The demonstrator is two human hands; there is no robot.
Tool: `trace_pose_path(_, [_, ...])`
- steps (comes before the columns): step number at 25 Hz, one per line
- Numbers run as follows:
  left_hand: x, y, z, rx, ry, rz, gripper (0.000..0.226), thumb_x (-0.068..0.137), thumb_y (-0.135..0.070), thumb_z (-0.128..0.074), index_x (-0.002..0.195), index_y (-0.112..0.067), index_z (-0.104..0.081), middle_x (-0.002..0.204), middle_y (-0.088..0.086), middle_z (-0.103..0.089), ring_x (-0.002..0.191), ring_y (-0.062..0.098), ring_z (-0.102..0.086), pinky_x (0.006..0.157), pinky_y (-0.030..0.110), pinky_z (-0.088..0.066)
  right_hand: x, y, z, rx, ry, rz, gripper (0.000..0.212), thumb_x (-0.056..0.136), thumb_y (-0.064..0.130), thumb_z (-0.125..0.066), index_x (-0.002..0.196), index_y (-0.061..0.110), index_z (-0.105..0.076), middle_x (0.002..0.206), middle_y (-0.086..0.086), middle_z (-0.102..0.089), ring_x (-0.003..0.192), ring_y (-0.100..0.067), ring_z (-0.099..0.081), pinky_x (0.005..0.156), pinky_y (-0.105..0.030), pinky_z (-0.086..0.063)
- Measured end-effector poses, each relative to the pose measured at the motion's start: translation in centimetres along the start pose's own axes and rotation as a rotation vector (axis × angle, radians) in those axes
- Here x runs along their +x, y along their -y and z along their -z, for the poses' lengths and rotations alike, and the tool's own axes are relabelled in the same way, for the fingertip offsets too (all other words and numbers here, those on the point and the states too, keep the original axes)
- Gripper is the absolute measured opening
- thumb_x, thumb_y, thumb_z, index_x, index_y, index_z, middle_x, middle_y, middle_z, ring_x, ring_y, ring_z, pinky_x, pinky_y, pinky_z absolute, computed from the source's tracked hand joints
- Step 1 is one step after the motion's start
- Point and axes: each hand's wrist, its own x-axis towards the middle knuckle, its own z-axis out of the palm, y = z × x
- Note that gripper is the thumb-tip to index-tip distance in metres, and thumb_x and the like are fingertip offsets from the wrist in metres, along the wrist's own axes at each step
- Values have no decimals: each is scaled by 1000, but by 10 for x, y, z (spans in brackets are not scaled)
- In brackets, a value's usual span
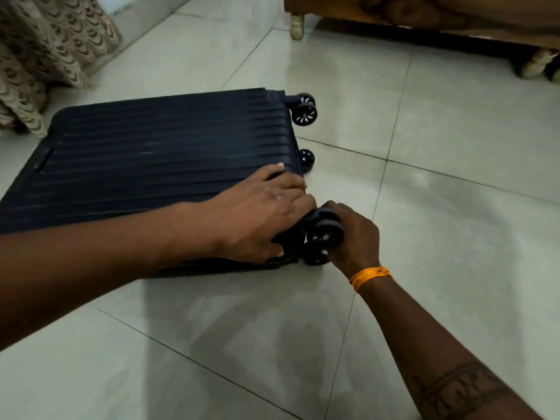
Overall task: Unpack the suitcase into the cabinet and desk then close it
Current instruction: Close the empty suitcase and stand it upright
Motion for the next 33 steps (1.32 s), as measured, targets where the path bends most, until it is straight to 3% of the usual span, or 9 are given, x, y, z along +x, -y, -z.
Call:
trace_pose_path(5, [-50, 0, 17, -186, 155, -99, 49, 86, -74, -60, 119, -39, -64, 115, -20, -65, 128, 2, -48, 115, 36, -25, 5, 22, -24, -79, -24, 79, 39, 103, 48, -42, 78, 19, -51, 67, 0, -54, 55, -30, -53, 44, -33, -37])
trace_pose_path(8, [-41, 17, 15, -470, -196, 22, 47, 92, -65, -62, 121, -28, -71, 117, -13, -69, 118, 5, -59, 106, 33, -43, 0, 29, -31, 1, -31, 59, 42, 104, 47, -40, 78, 17, -53, 66, 0, -52, 55, -29, -51, 44, -36, -41])
trace_pose_path(10, [-9, 46, 10, -375, -293, 228, 69, 87, -71, -56, 135, -23, -64, 134, -4, -66, 130, 15, -55, 112, 40, -44, -3, 32, -34, 36, -62, 19, 39, 106, 44, -45, 79, 17, -54, 66, 1, -51, 54, -26, -48, 44, -37, -42])
trace_pose_path(13, [54, 91, 7, -176, -39, 508, 102, 74, -79, -64, 154, -20, -42, 157, 7, -47, 147, 31, -39, 119, 52, -32, -6, 37, -37, 56, -77, -5, 35, 106, 40, -51, 79, 17, -55, 64, 3, -50, 52, -21, -45, 44, -35, -41])
trace_pose_path(16, [101, 108, 8, -160, 144, 623, 96, 69, -66, -82, 145, -19, -47, 144, 8, -54, 136, 35, -44, 108, 51, -34, -4, 34, -35, 47, -84, -23, 34, 106, 40, -54, 79, 19, -54, 62, 7, -48, 50, -18, -42, 44, -28, -34])
trace_pose_path(20, [108, 107, 6, -137, 142, 538, 72, 73, -51, -83, 134, -23, -57, 131, 6, -57, 126, 33, -47, 96, 44, -36, 6, 26, -32, -33, -64, -26, 30, 104, 39, -56, 80, 21, -54, 62, 5, -51, 51, -22, -45, 45, -26, -22])
trace_pose_path(24, [68, 72, 1, -132, 132, 340, 77, 74, -52, -79, 141, -26, -49, 133, 6, -53, 128, 31, -46, 107, 47, -35, 24, 16, -35, 0, -51, -66, 26, 100, 37, -49, 85, 18, -60, 71, -3, -64, 63, -34, -60, 51, -31, -30])
trace_pose_path(28, [7, 55, 5, -199, 150, 141, 73, 75, -57, -66, 141, -33, -45, 130, -2, -51, 127, 22, -44, 114, 47, -31, 16, 18, -37, 71, 8, -11, 30, 95, 37, -43, 90, 18, -64, 74, -4, -66, 67, -36, -62, 51, -37, -44])
trace_pose_path(33, [-41, 22, -6, -255, 154, -56, 65, 85, -48, -71, 144, -34, -48, 132, -9, -53, 127, 13, -47, 118, 34, -29, 7, 42, -47, 124, 106, 73, 38, 91, 48, -36, 83, 19, -59, 72, -1, -62, 65, -33, -58, 51, -38, -45])
